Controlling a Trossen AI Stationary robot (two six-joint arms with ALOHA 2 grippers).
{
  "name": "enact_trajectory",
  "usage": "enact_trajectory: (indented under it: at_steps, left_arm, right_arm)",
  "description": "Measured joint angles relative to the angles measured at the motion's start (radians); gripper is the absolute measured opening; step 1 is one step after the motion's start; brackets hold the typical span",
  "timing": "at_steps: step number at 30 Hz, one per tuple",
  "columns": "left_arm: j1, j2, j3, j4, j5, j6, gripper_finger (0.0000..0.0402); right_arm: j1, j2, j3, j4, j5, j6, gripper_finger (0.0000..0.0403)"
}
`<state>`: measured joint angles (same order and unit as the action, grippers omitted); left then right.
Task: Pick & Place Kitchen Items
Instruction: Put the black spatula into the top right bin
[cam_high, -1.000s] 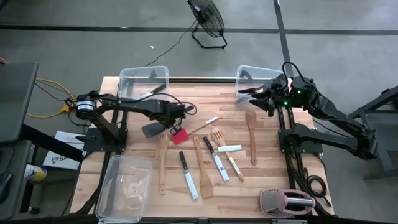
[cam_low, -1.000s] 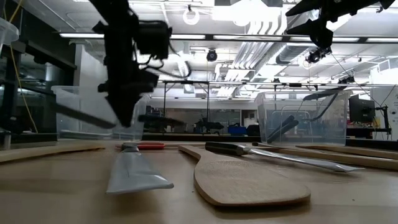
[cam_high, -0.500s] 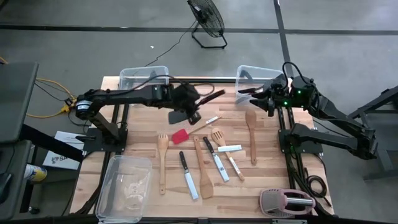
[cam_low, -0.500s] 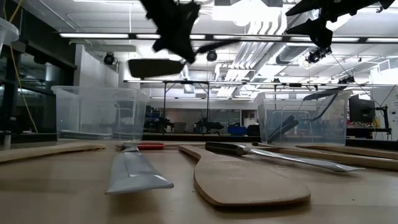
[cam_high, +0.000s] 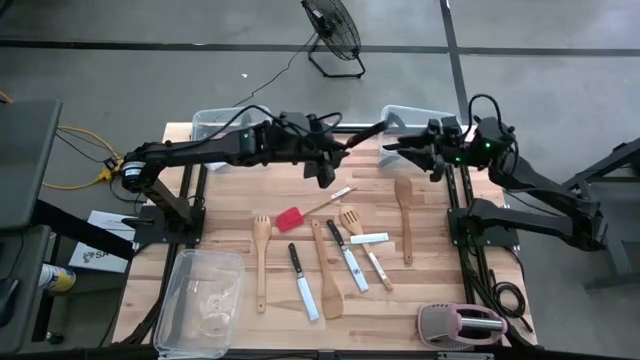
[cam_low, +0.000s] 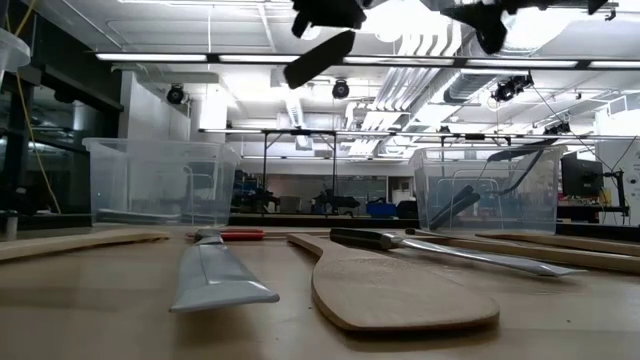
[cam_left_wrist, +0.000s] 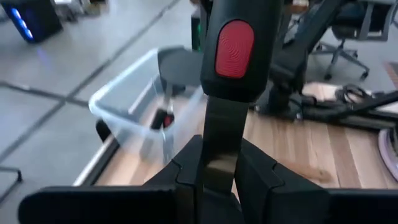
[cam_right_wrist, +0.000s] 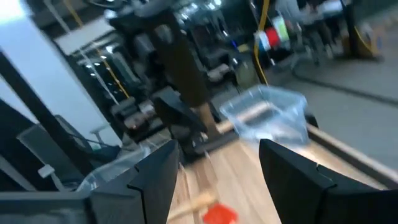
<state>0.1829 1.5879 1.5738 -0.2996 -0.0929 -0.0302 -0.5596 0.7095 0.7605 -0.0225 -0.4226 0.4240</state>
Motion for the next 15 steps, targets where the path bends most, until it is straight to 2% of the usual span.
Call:
enact_trajectory:
  at_steps: [10, 15]
  left_arm:
    - [0.0, 0.001, 0.0, 0.064, -0.002, 0.026, 0.0059]
    - [0.0, 0.001, 0.0, 0.064, -0.002, 0.026, 0.0059]
  right_arm:
    - [0.094, 0.145, 0.0, 0.305, 0.005, -0.239, 0.0218]
    - [0.13, 0.217, 0.0, 0.466, 0.087, -0.272, 0.0218]
